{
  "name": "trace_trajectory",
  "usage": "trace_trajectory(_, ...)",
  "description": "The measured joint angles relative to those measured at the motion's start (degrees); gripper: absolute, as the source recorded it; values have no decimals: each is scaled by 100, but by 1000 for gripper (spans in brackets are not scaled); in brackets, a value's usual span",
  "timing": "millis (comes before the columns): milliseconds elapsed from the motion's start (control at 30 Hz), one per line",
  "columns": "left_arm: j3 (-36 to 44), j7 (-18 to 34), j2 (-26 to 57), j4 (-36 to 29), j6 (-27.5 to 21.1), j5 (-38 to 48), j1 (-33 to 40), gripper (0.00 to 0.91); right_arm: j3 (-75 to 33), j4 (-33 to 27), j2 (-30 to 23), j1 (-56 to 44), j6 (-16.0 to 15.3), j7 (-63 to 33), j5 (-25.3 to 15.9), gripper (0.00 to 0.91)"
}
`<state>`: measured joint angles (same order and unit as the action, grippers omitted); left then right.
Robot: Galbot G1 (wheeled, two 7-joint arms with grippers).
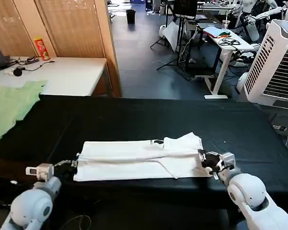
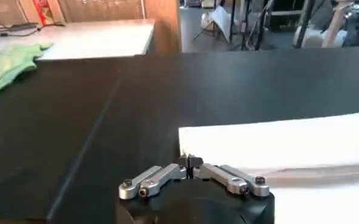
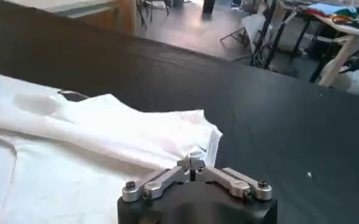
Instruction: Fold and organize the clothes.
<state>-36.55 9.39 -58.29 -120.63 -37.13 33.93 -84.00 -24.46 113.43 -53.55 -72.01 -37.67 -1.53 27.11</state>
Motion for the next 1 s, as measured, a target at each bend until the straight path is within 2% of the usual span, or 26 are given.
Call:
trace_trajectory(33, -2, 0, -9, -29, -24, -1, -22, 878, -17, 22, -2, -19, -35, -14, 2, 137)
trace_trajectory(67, -4, -1, -15, -56, -59, -1, -48, 878, -37, 47, -1, -41, -50, -22, 5, 410)
trace_trajectory(100, -6, 13, -26, -96, -109, -18, -77, 878, -58, 71, 4, -60, -72, -35, 13, 878)
trace_trajectory(367, -126, 53, -56, -350, -304, -94, -281, 878, -478, 379, 74, -184, -106, -59, 406, 878)
trace_trajectory(433, -192, 43, -55, -431, -319, -51, -313, 878, -556, 383, 53, -123, 10, -189, 575, 878)
trace_trajectory(533, -251, 61, -55, -461, -310, 65, -254, 878, -542, 276, -55, 78, 223, -393, 620, 878)
trace_trajectory(600, -228, 166, -71, -407, -218, 156, -142, 878, -464, 102, -172, 293, 331, -476, 543, 878)
trace_trajectory(800, 5, 270, -213, 126, 41, 533, 613, 878, -59, -750, -582, 1060, 402, -490, 279, 878)
trace_trajectory(1000, 272, 232, -446, 856, 58, 767, 1346, 878, 171, -1386, -830, 1508, 373, -472, 307, 878)
